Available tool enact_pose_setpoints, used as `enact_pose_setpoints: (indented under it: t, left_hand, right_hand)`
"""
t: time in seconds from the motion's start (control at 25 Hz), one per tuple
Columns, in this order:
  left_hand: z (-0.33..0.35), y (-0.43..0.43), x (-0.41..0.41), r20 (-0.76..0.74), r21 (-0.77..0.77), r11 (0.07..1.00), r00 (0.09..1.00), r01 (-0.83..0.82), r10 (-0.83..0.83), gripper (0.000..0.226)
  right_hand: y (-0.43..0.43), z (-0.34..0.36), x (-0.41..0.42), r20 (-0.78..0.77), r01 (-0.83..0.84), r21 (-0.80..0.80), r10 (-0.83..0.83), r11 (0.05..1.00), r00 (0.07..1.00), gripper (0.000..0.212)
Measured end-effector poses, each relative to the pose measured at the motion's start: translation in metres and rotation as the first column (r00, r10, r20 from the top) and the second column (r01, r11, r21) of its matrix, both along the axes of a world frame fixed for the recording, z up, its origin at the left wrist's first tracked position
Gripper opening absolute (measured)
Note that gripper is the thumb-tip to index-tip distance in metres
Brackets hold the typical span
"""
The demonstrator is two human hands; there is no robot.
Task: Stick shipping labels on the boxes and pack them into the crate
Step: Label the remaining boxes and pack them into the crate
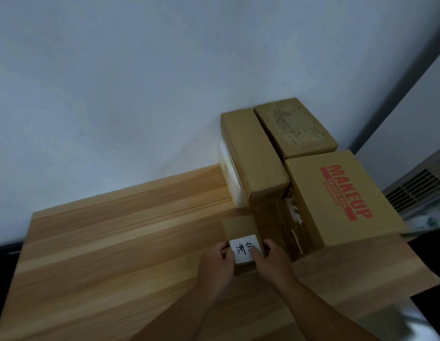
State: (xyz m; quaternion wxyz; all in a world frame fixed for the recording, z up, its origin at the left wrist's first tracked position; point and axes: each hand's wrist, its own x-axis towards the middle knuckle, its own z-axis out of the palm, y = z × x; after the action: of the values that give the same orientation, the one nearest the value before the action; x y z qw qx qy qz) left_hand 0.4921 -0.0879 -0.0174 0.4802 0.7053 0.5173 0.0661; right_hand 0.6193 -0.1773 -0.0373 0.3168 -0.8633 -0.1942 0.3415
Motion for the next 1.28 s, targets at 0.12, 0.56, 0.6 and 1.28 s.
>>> enact_pose_setpoints:
  t: [0.12, 0.56, 0.6, 1.28]
  left_hand:
    - [0.033, 0.004, -0.009, 0.016, 0.11, 0.989, 0.995, -0.102, 0.101, 0.024]
    - [0.088, 0.012, -0.034, 0.211, 0.177, 0.941, 0.945, -0.287, 0.249, 0.022]
    - [0.088, 0.012, -0.035, 0.242, 0.141, 0.931, 0.924, -0.335, 0.296, 0.016]
    - [0.106, 0.028, -0.012, 0.513, -0.389, 0.865, 0.706, -0.317, 0.489, 0.081]
  right_hand:
    - [0.015, 0.029, -0.01, -0.014, -0.037, 0.148, 0.04, 0.988, 0.999, 0.029]
    - [0.048, 0.077, -0.02, 0.035, -0.168, 0.387, 0.168, 0.907, 0.985, 0.012]
    - [0.049, 0.078, -0.022, 0.049, -0.184, 0.415, 0.18, 0.891, 0.982, 0.014]
    - [0.057, 0.105, 0.0, -0.741, 0.213, 0.399, 0.176, 0.892, 0.647, 0.059]
